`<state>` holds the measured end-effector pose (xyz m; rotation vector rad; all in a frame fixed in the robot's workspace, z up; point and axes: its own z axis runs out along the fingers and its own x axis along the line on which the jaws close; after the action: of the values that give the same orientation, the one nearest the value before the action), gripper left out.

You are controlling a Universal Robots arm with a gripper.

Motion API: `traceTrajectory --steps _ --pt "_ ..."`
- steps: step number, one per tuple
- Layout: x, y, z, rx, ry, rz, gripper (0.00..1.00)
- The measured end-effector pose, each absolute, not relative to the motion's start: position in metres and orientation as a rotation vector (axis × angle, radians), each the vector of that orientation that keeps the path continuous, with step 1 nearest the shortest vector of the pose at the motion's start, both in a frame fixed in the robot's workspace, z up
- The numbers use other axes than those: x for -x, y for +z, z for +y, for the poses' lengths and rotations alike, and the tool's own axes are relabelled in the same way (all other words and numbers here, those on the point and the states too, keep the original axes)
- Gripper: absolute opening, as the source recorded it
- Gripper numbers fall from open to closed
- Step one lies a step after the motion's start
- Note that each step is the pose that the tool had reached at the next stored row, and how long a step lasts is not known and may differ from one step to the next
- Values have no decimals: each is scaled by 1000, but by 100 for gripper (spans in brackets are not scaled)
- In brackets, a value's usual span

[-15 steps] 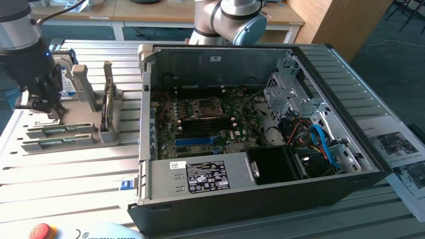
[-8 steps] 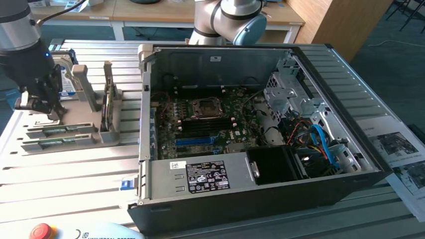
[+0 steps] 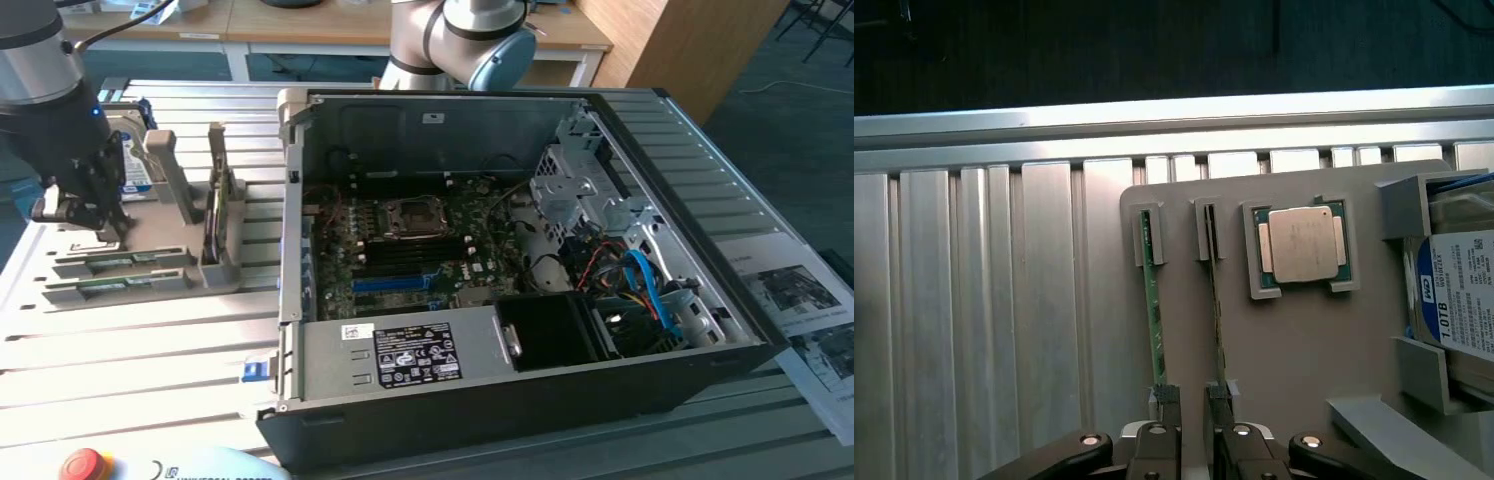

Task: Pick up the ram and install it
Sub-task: 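Pick up the ram and move it above insertion slot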

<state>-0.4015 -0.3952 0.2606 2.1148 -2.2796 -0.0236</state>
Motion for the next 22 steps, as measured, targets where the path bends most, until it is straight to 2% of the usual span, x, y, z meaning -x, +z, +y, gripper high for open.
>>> traceTrajectory --steps 22 --pt "402 247 -395 -2123 -22 -2273 24"
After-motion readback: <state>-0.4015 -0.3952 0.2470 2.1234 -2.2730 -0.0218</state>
